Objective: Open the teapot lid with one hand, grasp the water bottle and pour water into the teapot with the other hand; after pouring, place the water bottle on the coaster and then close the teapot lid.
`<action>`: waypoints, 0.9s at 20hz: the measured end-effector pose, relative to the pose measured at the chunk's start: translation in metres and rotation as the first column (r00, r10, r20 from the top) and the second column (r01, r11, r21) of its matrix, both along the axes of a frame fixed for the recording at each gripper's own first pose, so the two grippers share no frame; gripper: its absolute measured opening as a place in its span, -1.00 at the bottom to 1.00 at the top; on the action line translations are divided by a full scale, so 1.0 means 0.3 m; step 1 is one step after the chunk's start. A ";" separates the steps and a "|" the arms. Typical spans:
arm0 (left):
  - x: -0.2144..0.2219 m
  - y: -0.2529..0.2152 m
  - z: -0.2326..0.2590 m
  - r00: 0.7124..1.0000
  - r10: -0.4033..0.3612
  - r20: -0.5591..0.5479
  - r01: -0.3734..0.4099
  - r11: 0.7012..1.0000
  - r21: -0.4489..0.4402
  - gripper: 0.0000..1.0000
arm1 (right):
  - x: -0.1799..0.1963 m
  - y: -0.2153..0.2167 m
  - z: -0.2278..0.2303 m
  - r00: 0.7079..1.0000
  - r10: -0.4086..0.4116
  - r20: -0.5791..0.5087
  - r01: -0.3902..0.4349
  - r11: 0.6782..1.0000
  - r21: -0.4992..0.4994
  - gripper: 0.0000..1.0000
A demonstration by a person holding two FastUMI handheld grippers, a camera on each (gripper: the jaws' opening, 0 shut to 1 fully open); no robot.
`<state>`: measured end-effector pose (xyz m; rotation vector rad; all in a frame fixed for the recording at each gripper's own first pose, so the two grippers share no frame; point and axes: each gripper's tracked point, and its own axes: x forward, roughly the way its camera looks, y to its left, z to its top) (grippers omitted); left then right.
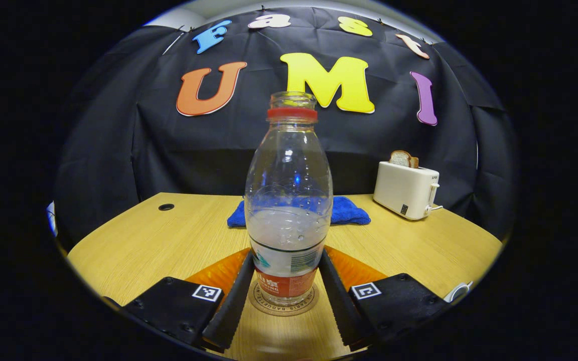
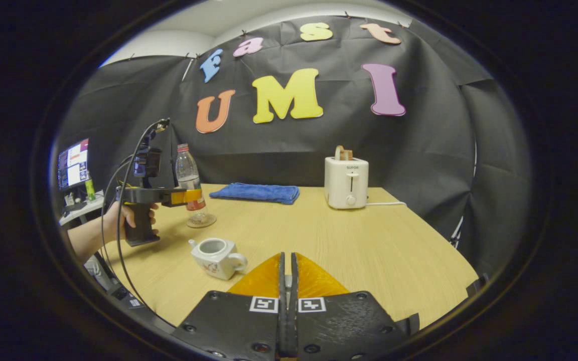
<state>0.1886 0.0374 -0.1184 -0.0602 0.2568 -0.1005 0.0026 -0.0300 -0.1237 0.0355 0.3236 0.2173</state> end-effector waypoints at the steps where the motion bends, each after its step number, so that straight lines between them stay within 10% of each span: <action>1: 0.006 0.000 -0.010 1.000 -0.001 -0.012 0.001 1.000 0.004 0.58 | 0.001 0.001 -0.003 1.000 0.002 -0.001 -0.002 1.000 -0.003 -0.99; 18: -0.098 0.010 -0.045 0.996 -0.012 -0.092 0.005 0.997 -0.080 0.96 | -0.007 0.061 0.024 1.000 0.027 0.014 -0.027 1.000 -0.005 -0.99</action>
